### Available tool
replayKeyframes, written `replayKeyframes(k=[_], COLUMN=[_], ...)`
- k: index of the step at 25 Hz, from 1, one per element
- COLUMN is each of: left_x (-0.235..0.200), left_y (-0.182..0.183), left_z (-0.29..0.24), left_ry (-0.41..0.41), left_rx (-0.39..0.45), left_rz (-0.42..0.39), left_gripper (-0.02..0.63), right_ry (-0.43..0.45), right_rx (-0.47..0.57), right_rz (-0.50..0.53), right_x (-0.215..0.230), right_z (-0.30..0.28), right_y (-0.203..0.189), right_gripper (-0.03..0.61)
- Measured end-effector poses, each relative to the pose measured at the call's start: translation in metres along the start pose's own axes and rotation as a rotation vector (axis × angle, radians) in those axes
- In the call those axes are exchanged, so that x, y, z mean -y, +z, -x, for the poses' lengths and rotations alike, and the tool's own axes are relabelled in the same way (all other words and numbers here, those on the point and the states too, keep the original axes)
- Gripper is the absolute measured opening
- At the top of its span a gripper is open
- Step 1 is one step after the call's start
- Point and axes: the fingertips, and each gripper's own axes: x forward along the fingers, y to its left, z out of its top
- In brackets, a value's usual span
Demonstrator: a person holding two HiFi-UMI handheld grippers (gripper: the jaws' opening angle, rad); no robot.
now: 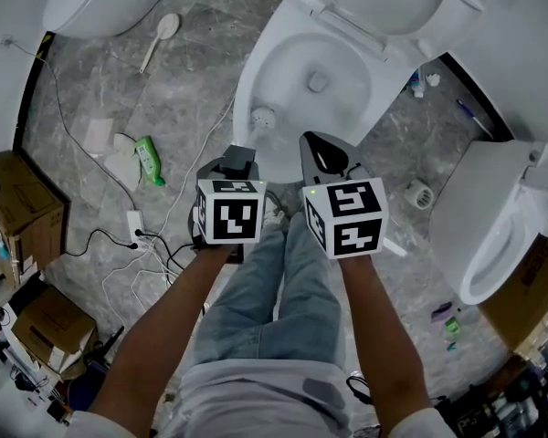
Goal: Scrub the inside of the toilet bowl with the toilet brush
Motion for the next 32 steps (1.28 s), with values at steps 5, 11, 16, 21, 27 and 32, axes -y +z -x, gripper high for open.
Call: replayKeyframes(k=[5, 11, 16, 21, 27, 32], left_x=[0.005, 0.01, 0.029, 0.044, 0.06, 0.072], left_y=[-0.011, -0.029, -0.034, -0.035, -0.024, -0.013], left_z=[0.008, 0.019, 0.021, 0.017, 0.011, 0.002], left_ry=[-0.022, -0.046, -0.089, -0.127, -0.161, -0.199], left_rx=[-0.033, -0.072, -0.093, -0.102, -0.112, -0.105], left_rz=[0.004, 0.022, 0.021, 0.011, -0.003, 0.004], left_gripper=[0.156, 0.156, 0.156, 0.156, 0.156, 0.156], right_ry=[-0.026, -0.051, -0.072, -0.081, -0.083, -0.087], right_rx=[-0.011, -0.017, -0.014, -0.017, -0.027, -0.034], right_rz=[-0.039, -0.059, -0.071, -0.078, -0.084, -0.095], right_x=[0.002, 0.003, 0.011, 0.015, 0.021, 0.027], right_z=[0.008, 0.018, 0.026, 0.03, 0.03, 0.027], right_y=[-0.006, -0.013, -0.015, -0.017, -0.021, -0.023], right_gripper=[-0.002, -0.002, -0.002, -0.002, -0.002, -0.002])
